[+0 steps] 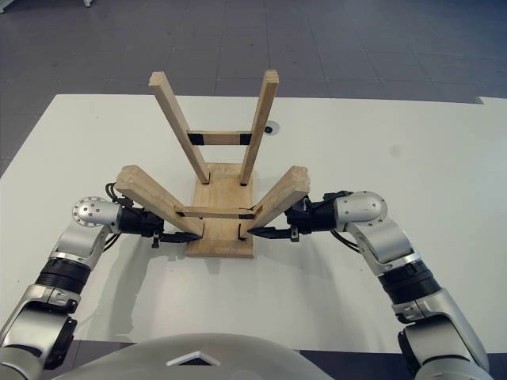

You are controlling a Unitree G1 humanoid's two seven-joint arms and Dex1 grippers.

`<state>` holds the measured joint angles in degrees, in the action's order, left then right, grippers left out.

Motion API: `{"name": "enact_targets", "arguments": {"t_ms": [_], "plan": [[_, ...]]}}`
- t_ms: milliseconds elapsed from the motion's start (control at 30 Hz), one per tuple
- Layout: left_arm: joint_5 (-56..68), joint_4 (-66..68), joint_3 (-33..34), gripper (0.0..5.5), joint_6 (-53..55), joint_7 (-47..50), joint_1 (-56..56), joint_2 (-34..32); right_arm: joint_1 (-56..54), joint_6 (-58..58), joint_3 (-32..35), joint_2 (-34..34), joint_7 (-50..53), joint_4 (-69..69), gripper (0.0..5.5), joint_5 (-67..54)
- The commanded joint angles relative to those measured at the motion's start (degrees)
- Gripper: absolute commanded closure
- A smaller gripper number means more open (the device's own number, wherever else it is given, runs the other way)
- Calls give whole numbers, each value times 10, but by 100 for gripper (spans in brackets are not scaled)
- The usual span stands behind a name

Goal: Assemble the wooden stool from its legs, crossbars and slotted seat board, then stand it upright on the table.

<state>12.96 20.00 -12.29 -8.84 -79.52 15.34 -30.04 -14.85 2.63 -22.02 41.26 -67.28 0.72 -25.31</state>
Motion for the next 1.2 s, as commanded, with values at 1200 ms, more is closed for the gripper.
{"name": "enact_targets", "arguments": {"t_ms": [1200], "plan": [[364, -189, 342, 144, 459, 451, 472, -75, 96, 86, -109, 12, 97, 112, 346, 164]]}}
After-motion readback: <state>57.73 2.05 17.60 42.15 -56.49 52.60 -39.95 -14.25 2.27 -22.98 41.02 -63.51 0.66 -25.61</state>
